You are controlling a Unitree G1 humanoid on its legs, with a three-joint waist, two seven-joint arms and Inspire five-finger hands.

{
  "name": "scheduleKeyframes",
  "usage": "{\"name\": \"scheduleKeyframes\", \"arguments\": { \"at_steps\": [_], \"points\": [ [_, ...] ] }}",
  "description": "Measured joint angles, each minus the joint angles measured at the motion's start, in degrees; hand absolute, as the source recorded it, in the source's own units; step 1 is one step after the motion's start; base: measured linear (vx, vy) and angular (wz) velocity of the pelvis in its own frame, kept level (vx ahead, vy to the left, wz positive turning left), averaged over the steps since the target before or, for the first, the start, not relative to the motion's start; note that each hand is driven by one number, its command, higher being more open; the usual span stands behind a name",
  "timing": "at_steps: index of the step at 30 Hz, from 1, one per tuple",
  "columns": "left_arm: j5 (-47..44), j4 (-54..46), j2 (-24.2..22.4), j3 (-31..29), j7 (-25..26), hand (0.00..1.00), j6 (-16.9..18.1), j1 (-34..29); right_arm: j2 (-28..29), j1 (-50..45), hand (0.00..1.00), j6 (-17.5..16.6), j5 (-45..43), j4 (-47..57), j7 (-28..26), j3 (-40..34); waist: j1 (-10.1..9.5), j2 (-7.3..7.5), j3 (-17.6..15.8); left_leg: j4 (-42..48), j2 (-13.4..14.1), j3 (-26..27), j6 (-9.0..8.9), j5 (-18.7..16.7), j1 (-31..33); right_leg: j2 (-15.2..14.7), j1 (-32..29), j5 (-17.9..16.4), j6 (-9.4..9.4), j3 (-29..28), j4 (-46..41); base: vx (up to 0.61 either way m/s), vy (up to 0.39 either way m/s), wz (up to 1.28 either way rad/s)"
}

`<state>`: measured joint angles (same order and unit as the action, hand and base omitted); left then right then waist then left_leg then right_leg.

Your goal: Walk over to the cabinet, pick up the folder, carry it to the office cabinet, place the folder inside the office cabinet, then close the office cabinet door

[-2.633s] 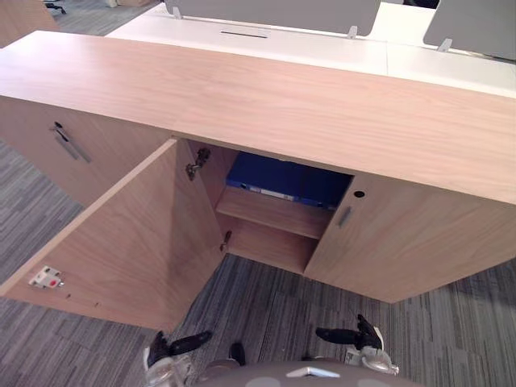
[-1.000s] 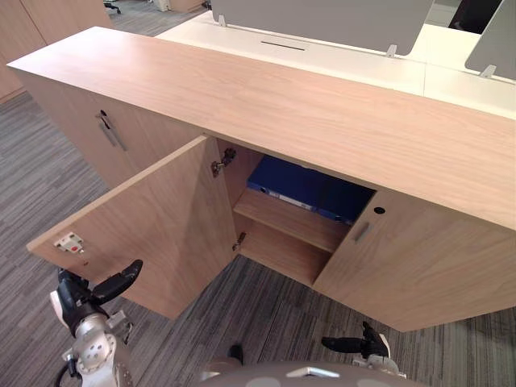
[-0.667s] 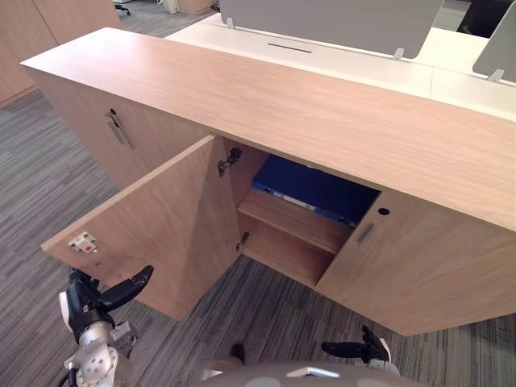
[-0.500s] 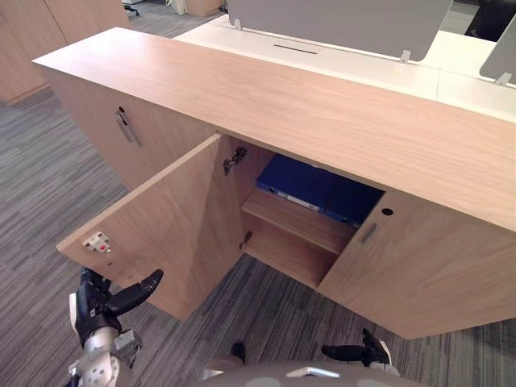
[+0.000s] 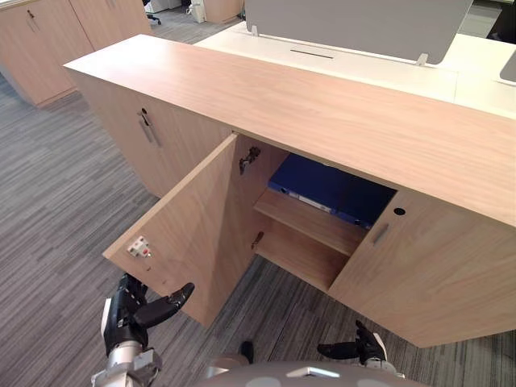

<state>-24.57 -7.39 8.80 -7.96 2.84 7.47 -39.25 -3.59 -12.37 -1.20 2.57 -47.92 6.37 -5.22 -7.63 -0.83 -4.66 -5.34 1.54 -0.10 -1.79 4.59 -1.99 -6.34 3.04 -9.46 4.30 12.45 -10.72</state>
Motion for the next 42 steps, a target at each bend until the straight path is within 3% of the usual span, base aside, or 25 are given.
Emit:
{"name": "scheduleKeyframes", "arguments": {
  "at_steps": [9,14,15,20,22,27,35,42],
  "points": [
    [-1.9,0.3,2.6,5.1,-1.2,1.00,-0.7,-1.7,-1.2,-0.7,1.00,0.0,1.5,1.8,0.1,2.0,-0.06,-0.74,0.0,0.8,0.2,2.8,-0.59,0.4,1.4,-0.5,-2.9,-1.2,0.10,-0.8,-2.5,-0.02,-0.005,0.01],
    [-1.8,3.6,3.4,7.6,-2.4,1.00,-0.4,-1.5,-1.4,-0.7,1.00,0.1,1.8,2.0,0.2,2.0,0.13,-1.31,0.4,0.7,0.4,3.9,-0.72,0.5,1.2,-0.3,-3.4,-1.1,0.04,-2.0,-2.7,-0.02,-0.003,-0.13],
    [-0.9,6.2,4.9,10.2,-3.6,1.00,-0.6,-0.2,-1.5,-0.6,1.00,0.1,1.8,2.0,0.2,2.0,0.46,-1.58,0.5,0.7,0.5,4.5,-0.76,0.5,1.4,-0.1,-4.1,-1.1,-0.01,-2.9,-3.0,-0.05,-0.003,-0.15],
    [3.2,13.8,7.1,19.2,-8.2,1.00,-2.0,5.9,-1.5,0.6,1.00,0.4,1.8,1.9,0.5,2.0,3.39,-1.69,0.5,0.4,1.0,5.7,-0.86,0.5,1.2,0.6,-4.8,-0.9,-0.54,-5.3,-2.5,-0.04,0.003,-0.20],
    [5.2,16.0,7.0,23.6,-9.8,1.00,-2.6,9.8,-1.5,1.5,1.00,0.5,1.8,1.9,0.6,1.9,5.54,-1.95,0.6,0.4,1.2,6.7,-0.98,0.3,1.1,1.0,-5.0,-0.2,-0.67,-6.5,-1.6,-0.01,0.008,-0.29],
    [8.7,19.5,7.0,30.1,-12.9,1.00,-2.6,19.5,-1.5,4.1,1.00,0.6,1.8,-0.5,0.6,1.9,8.65,-2.54,0.3,0.4,1.6,8.9,-0.88,-0.4,0.9,1.9,-4.9,1.7,-1.06,-8.7,1.0,0.02,0.008,-0.26],
    [9.6,27.3,9.3,31.5,-13.1,1.00,-2.5,33.9,-3.8,7.4,1.00,1.0,1.8,-2.6,0.5,1.8,12.88,-5.22,-1.2,0.4,1.6,10.6,-0.87,-1.6,0.2,2.6,-4.6,3.7,-1.41,-13.0,5.0,0.07,0.010,-0.32],
    [9.3,36.5,11.5,31.0,-10.3,1.00,-2.6,44.5,-5.6,9.2,1.00,1.2,1.8,-4.7,0.5,1.8,15.92,-5.62,-2.4,0.4,2.0,12.3,-1.43,-2.8,1.6,3.1,-6.3,5.9,-1.18,-15.3,7.6,0.00,0.026,-0.20]
  ]
}}
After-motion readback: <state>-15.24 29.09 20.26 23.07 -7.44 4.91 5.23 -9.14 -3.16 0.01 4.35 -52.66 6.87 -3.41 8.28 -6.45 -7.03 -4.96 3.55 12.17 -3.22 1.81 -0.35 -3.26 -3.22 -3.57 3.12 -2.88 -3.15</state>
